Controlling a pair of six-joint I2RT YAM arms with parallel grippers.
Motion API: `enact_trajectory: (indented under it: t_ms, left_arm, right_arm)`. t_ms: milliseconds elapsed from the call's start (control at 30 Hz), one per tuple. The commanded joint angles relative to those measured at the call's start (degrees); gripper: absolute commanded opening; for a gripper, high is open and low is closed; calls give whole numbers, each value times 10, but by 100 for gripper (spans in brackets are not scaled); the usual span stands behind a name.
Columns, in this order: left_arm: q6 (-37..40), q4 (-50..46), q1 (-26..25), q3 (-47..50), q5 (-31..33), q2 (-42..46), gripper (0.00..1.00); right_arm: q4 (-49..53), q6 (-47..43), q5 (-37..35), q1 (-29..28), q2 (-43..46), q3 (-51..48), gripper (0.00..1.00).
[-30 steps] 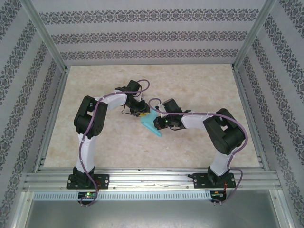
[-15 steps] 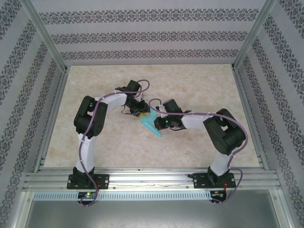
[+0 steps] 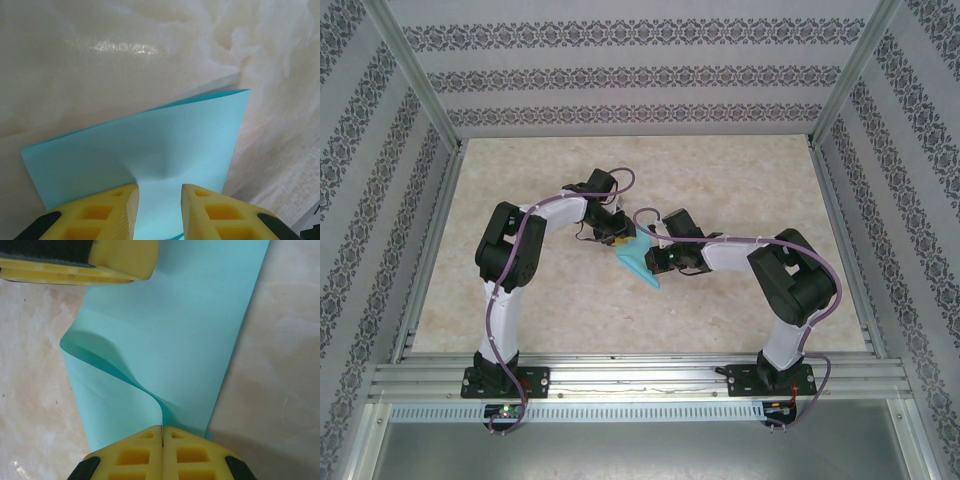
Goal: Fold a paper plane with a square sheet of paper (pick it up from the middle)
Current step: Third fold the triangle at the center of the table.
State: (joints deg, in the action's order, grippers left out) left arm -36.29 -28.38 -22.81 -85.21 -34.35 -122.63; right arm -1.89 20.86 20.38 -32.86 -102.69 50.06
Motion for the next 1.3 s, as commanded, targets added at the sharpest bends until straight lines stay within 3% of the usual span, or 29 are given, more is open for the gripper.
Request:
enact_trajectory:
  t_ms: [0, 567, 933, 1000, 1100, 1200, 1267]
  left_arm:
    - [-5, -21, -1, 21, 11, -8, 32]
    - [-4, -26, -1, 9, 10, -5, 33]
    - [9, -82, -2, -104, 27, 16, 43]
    - [-20, -46, -2, -58, 43, 56, 40]
    - [-75, 50, -1, 51, 47, 135, 24]
    - [-139, 147, -1, 154, 19, 194, 1]
    - [-191, 221, -2, 222, -2, 222, 0]
  right_arm:
    - [10, -1, -9, -1, -10, 5, 0]
    - [15, 0, 3, -4, -22, 9, 0]
    - [11, 12, 2, -5, -21, 3, 0]
    - [12, 15, 3, -5, -22, 5, 0]
    - [10, 20, 2, -6, -21, 6, 0]
    - [10, 22, 1, -7, -24, 8, 0]
    - [11, 22, 3, -9, -27, 11, 0]
